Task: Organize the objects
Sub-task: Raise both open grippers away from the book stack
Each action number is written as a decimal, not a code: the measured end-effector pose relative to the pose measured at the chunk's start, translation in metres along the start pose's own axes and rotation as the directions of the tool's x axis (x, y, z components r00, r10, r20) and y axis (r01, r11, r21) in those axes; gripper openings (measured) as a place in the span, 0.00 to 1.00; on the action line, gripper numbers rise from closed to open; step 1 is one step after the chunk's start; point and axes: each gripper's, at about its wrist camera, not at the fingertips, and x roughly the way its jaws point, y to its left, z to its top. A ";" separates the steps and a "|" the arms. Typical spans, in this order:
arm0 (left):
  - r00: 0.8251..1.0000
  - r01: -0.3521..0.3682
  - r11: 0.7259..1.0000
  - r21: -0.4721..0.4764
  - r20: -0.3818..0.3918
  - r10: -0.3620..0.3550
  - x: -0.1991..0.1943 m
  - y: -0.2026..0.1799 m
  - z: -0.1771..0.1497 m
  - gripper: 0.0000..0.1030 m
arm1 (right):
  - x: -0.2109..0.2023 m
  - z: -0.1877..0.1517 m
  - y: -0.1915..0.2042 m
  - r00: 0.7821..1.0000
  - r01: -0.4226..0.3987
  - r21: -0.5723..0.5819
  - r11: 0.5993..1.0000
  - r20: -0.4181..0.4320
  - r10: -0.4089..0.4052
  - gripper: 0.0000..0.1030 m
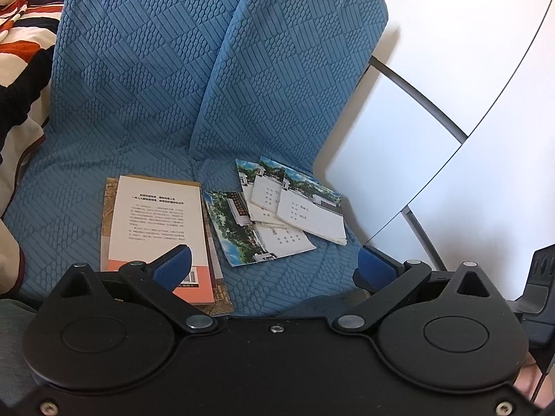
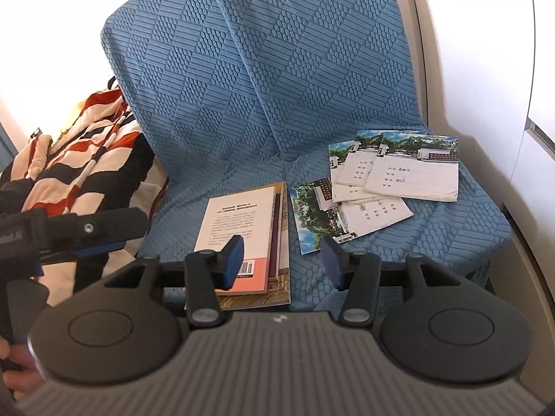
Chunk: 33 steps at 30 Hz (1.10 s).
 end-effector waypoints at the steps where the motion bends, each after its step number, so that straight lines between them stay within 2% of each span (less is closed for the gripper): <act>1: 1.000 0.000 1.000 -0.001 -0.001 0.000 0.001 0.000 0.000 0.99 | 0.000 0.000 -0.001 1.000 0.000 0.002 1.000 0.000 0.000 0.51; 3: 1.000 -0.003 1.000 0.001 -0.005 0.003 0.006 -0.002 0.000 0.99 | 0.001 0.000 -0.003 1.000 0.008 -0.002 1.000 0.002 -0.008 0.51; 4: 1.000 -0.003 1.000 0.005 -0.006 0.003 0.008 -0.003 -0.001 0.99 | 0.001 0.000 -0.005 1.000 0.013 -0.004 1.000 0.003 -0.013 0.54; 5: 1.000 -0.001 1.000 0.007 -0.007 0.001 0.010 -0.003 -0.001 0.99 | 0.002 0.000 -0.006 1.000 0.015 0.001 1.000 0.005 -0.015 0.65; 7: 1.000 0.007 1.000 0.008 -0.006 -0.006 0.015 -0.004 -0.002 0.99 | 0.003 0.000 -0.012 1.000 0.015 0.020 1.000 0.015 -0.015 0.80; 14: 1.000 -0.012 1.000 0.025 0.001 0.012 0.039 -0.003 -0.001 0.99 | 0.012 -0.003 -0.028 0.999 0.034 0.052 0.998 0.006 -0.035 0.80; 17: 1.000 0.001 0.999 0.041 0.024 -0.002 0.045 -0.003 -0.001 0.99 | 0.019 -0.003 -0.033 0.999 0.045 0.058 0.997 0.003 -0.045 0.80; 22: 1.000 -0.024 0.998 0.060 0.017 0.023 0.064 0.003 0.001 0.99 | 0.033 -0.005 -0.042 0.999 0.054 0.073 0.996 0.007 -0.054 0.80; 28: 0.999 -0.038 0.996 0.076 0.025 0.036 0.085 0.012 0.004 0.99 | 0.056 -0.001 -0.046 0.999 0.032 0.054 0.998 0.022 -0.033 0.80; 33: 0.998 -0.046 0.997 0.070 0.033 0.044 0.103 0.024 0.009 0.99 | 0.079 -0.002 -0.056 0.999 0.032 0.081 0.996 0.011 -0.033 0.80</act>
